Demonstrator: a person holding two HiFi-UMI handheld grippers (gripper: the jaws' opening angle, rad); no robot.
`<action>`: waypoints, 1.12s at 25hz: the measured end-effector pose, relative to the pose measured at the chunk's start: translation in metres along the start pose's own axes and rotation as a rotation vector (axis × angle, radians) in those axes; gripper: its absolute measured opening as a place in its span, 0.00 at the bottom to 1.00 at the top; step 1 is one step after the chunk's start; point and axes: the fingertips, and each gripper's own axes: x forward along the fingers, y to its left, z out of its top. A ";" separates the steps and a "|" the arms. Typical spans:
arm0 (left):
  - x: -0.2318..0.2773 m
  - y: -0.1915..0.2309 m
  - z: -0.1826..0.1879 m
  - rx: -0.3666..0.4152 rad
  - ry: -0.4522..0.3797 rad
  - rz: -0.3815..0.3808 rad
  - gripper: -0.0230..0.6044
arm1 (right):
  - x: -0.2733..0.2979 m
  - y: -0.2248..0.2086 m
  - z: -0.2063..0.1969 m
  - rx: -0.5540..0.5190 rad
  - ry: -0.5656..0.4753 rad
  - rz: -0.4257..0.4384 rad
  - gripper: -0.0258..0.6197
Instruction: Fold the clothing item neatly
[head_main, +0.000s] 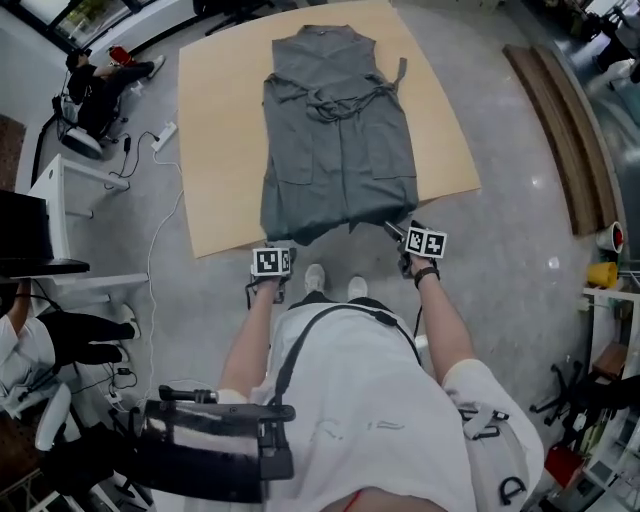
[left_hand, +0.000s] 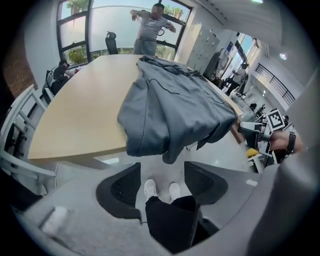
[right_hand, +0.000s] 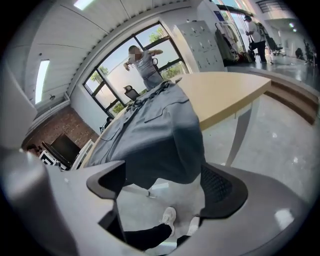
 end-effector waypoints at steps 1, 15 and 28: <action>0.003 0.000 -0.004 -0.008 0.011 -0.002 0.49 | 0.004 0.001 -0.007 0.005 0.019 0.000 0.74; 0.046 -0.015 -0.004 -0.130 -0.193 -0.069 0.49 | 0.069 0.025 -0.057 -0.051 0.047 0.145 0.84; 0.057 -0.047 0.032 -0.169 -0.329 -0.182 0.08 | 0.090 0.083 -0.028 -0.017 -0.118 0.378 0.21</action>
